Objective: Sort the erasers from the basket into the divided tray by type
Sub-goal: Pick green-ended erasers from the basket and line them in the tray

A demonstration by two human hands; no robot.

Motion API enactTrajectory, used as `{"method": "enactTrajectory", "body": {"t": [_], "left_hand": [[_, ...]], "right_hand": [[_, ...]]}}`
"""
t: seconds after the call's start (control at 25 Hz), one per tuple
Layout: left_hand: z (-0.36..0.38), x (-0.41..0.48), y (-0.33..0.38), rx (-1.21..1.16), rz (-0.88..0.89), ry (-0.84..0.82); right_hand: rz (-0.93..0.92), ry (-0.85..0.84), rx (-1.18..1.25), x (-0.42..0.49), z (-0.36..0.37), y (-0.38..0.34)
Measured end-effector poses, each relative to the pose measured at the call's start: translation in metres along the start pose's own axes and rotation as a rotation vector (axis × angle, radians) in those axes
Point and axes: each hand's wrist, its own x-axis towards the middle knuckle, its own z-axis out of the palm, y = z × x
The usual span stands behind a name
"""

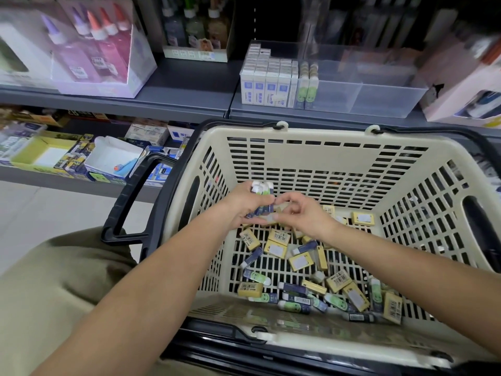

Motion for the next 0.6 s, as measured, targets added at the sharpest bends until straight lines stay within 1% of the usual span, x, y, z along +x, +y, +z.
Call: {"method": "enactTrajectory", "body": {"t": [0.04,0.08,0.12,0.16,0.2,0.28,0.4,0.6], "left_hand": [[-0.001,0.002,0.001,-0.009,0.021,0.045],[-0.002,0.002,0.002,-0.031,0.034,0.074],[-0.002,0.003,0.002,-0.055,0.041,0.085],[-0.002,0.002,0.003,-0.071,0.046,0.079],[-0.001,0.002,0.003,-0.075,0.047,0.062],[0.001,0.001,0.004,-0.064,0.047,0.026],[0.003,0.0,0.005,-0.063,0.051,0.013],[0.006,-0.003,0.007,-0.05,0.053,-0.004]], "right_hand": [[0.005,-0.067,-0.139,-0.001,0.008,0.004],[-0.015,-0.173,-0.355,-0.001,0.019,0.01],[-0.07,-0.298,-0.573,0.0,0.032,0.016],[-0.137,-0.402,-0.739,0.001,0.045,0.02],[-0.189,-0.461,-0.848,0.003,0.056,0.023],[-0.223,-0.459,-0.973,0.007,0.068,0.026],[-0.221,-0.438,-1.103,0.008,0.069,0.029],[-0.194,-0.481,-1.165,0.007,0.061,0.034]]}}
